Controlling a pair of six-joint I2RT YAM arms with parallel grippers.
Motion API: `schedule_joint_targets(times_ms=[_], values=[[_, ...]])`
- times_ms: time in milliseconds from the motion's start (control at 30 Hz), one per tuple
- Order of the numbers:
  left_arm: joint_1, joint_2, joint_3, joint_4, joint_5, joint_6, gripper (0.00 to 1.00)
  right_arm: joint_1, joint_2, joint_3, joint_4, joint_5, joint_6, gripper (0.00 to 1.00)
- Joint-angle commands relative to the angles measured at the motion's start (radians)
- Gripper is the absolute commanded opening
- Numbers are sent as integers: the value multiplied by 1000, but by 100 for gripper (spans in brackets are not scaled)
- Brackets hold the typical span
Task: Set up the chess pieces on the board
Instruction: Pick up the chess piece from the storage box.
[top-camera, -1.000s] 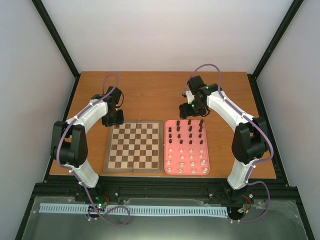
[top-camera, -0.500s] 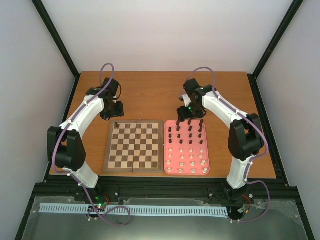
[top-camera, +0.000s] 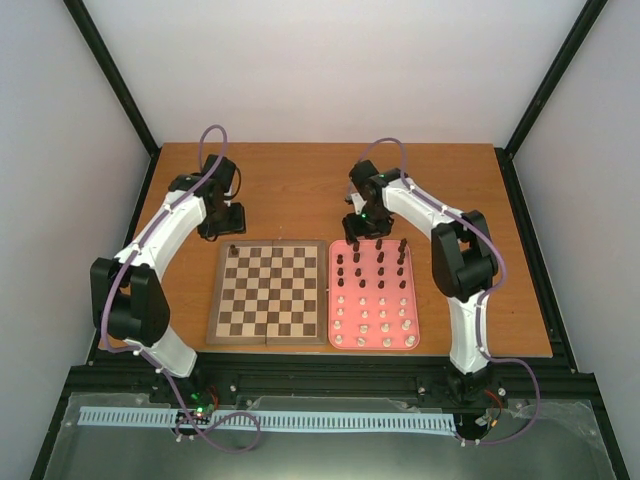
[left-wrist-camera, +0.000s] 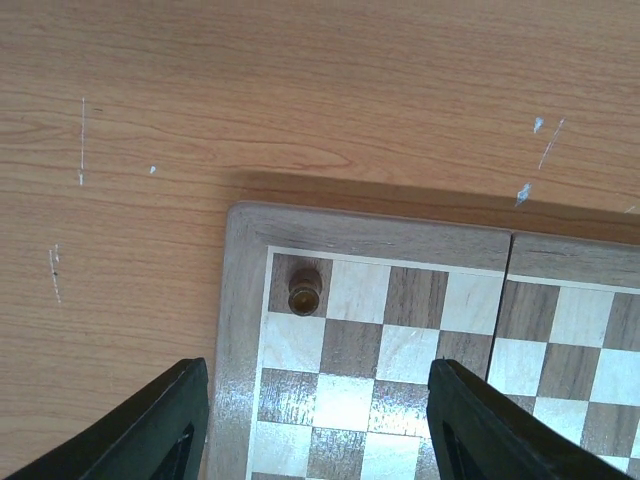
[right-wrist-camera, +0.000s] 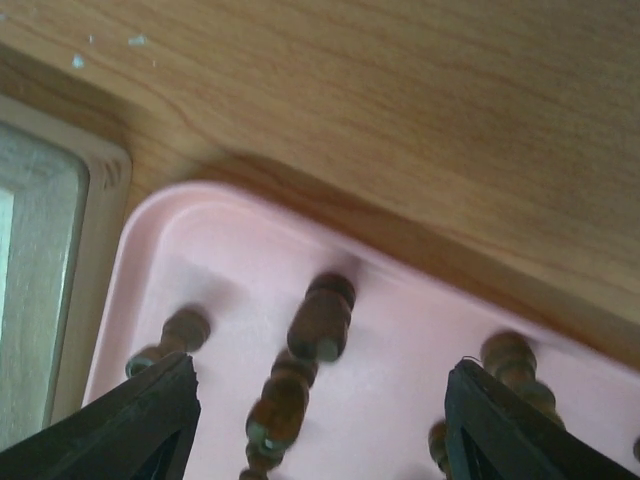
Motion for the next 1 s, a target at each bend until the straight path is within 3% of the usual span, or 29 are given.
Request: schedule_joint_targets(times_ms=[0, 300, 967], values=[[6, -24, 53, -25, -23, 34, 68, 22, 57, 79, -8, 5, 11, 66], [6, -18, 64, -36, -15, 49, 68, 30, 103, 107, -36, 23, 30, 48], [6, -28, 39, -32, -11, 67, 68, 46, 95, 73, -34, 55, 48, 33]])
